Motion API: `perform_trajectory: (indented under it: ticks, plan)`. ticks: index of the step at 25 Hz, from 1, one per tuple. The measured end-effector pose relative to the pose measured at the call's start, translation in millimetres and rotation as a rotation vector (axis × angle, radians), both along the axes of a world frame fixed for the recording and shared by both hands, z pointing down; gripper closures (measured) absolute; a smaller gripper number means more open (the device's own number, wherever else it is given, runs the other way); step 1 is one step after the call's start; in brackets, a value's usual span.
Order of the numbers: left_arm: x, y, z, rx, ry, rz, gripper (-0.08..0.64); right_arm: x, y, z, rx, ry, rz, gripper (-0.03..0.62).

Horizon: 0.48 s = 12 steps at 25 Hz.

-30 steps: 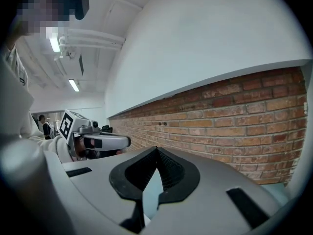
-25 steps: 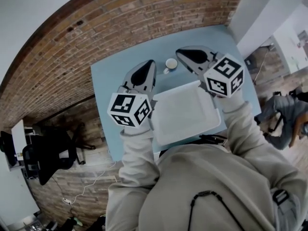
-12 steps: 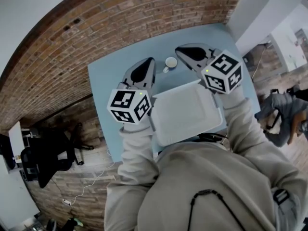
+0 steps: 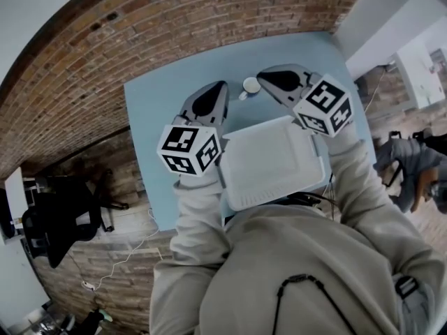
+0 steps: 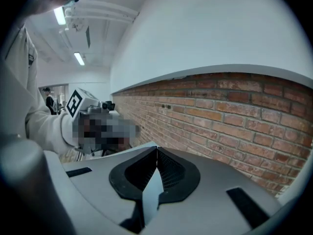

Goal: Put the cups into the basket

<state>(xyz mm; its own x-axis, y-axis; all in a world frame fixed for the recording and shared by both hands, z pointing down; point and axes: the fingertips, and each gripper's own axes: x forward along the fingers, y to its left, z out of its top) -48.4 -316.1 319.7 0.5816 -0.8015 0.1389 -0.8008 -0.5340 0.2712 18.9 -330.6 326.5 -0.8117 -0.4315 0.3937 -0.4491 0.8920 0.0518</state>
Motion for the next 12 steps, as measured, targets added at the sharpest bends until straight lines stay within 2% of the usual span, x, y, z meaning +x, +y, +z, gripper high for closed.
perform_trajectory:
  ticks: [3, 6, 12]
  plan:
    - [-1, 0, 18, -0.034, 0.015, 0.001, 0.565, 4, -6, 18, 0.009, 0.087, -0.025, 0.583]
    - [-3, -3, 31, -0.056, 0.031, -0.006, 0.565, 7, -16, 37, -0.023, 0.143, -0.026, 0.581]
    - [-6, -7, 56, -0.097, 0.06, -0.024, 0.565, -3, -26, 89, -0.096, 0.218, -0.107, 0.581]
